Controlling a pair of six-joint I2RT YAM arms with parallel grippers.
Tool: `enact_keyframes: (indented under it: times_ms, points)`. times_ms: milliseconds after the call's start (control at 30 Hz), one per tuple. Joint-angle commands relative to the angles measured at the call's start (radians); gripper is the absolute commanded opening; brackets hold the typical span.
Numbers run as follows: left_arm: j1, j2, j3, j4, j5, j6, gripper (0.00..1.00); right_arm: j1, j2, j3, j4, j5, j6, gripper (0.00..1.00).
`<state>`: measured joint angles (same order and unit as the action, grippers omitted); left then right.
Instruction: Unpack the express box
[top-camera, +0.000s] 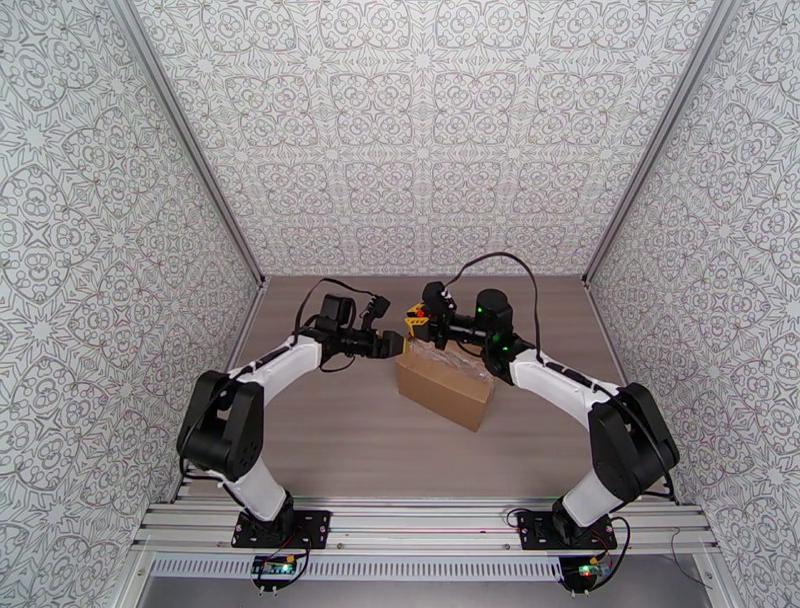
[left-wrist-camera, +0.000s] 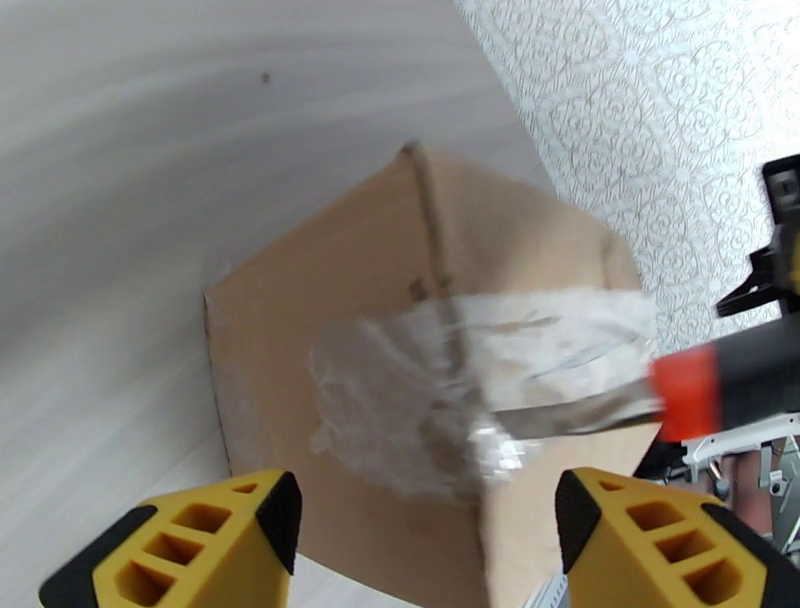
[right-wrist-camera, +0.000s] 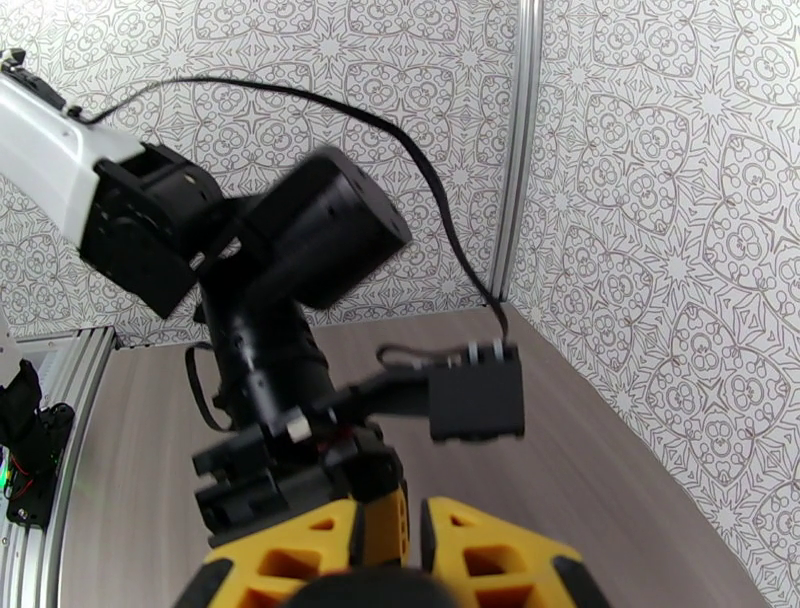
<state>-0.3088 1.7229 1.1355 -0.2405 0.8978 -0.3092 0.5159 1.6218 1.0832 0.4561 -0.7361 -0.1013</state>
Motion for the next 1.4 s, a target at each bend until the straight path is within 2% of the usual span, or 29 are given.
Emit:
enact_keyframes:
  times_ms: [0, 433, 700, 867, 1000, 1100, 1200, 1367]
  points:
    - [-0.021, 0.008, 0.004, -0.019, 0.042, 0.025, 0.7, -0.01, -0.009, -0.027, -0.056, 0.024, 0.017, 0.0]
    - [0.014, -0.012, -0.16, 0.213, -0.054, -0.147, 0.63, -0.01, -0.057, -0.061, -0.121, 0.079, -0.007, 0.0]
    - [0.03, -0.004, -0.163, 0.198, -0.069, -0.156, 0.61, -0.01, -0.106, -0.101, -0.15, 0.134, -0.041, 0.0]
    - [0.026, -0.001, -0.146, 0.193, -0.088, -0.166, 0.61, -0.01, -0.103, -0.11, -0.121, 0.128, 0.003, 0.0]
    - [0.023, -0.04, -0.124, 0.186, -0.119, -0.126, 0.67, -0.009, -0.097, -0.096, -0.133, 0.148, 0.028, 0.0]
    - [0.021, -0.056, -0.06, 0.101, -0.157, -0.048, 0.71, -0.002, -0.103, -0.095, -0.148, 0.164, 0.037, 0.0]
    - [0.017, -0.038, 0.003, 0.014, -0.165, 0.014, 0.71, 0.012, -0.107, -0.098, -0.152, 0.197, 0.045, 0.0]
    - [0.048, -0.064, 0.044, 0.015, -0.181, 0.05, 0.71, 0.039, -0.117, -0.101, -0.16, 0.287, 0.064, 0.0]
